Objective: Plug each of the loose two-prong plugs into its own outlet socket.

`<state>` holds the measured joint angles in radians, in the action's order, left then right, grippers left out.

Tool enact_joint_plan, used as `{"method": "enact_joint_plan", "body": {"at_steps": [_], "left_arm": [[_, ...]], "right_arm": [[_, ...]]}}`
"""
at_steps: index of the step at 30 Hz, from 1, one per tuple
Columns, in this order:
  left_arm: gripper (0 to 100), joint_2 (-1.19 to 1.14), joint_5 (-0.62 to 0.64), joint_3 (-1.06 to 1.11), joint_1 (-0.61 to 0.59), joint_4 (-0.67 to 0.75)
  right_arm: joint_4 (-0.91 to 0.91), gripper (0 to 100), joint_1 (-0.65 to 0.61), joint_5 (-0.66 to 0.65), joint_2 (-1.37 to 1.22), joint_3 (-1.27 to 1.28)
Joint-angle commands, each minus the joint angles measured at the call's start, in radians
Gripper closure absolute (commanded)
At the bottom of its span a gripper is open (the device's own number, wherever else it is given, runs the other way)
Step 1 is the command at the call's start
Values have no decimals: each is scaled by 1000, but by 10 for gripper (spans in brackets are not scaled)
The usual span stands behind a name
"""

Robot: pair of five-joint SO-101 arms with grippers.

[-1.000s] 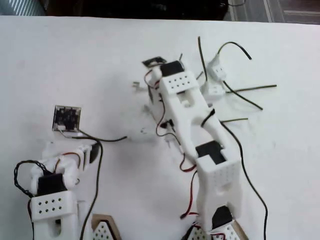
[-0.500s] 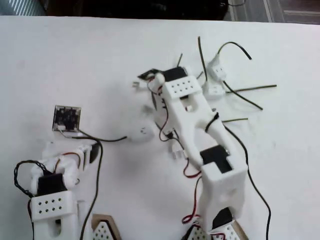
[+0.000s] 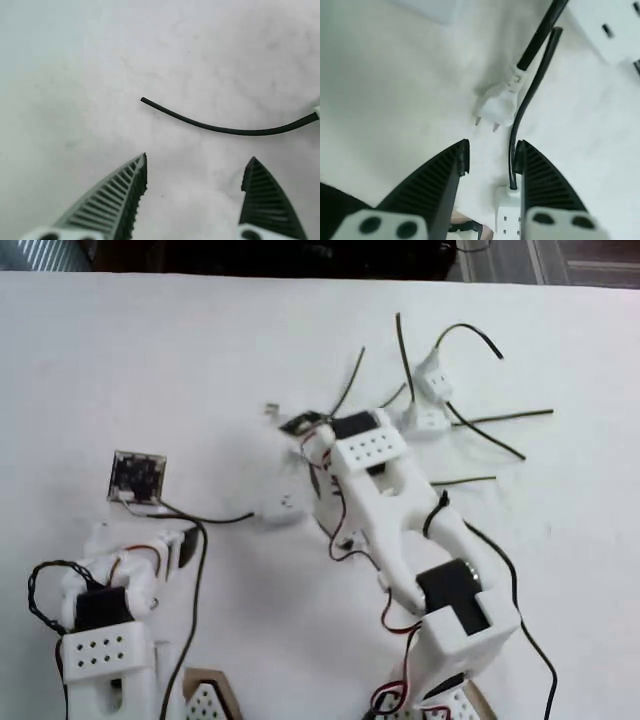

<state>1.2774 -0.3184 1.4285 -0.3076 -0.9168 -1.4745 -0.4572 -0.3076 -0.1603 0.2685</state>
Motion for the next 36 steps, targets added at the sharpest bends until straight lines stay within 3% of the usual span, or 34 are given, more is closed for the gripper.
{"method": "enact_joint_plan", "body": {"at_steps": [1,23,30,36], "left_arm": [[695,12,-14,-3,-2,12],[695,12,-20,-3,-2,11],[695,12,-20,-3,-2,11],[695,12,-20,-3,-2,11]], "right_arm": [[84,858,-39,-2,48,38],[282,859,-33,0,-97,54],[297,979,-27,-2,-107,38],[252,979,-31,-5,-97,32]]}}
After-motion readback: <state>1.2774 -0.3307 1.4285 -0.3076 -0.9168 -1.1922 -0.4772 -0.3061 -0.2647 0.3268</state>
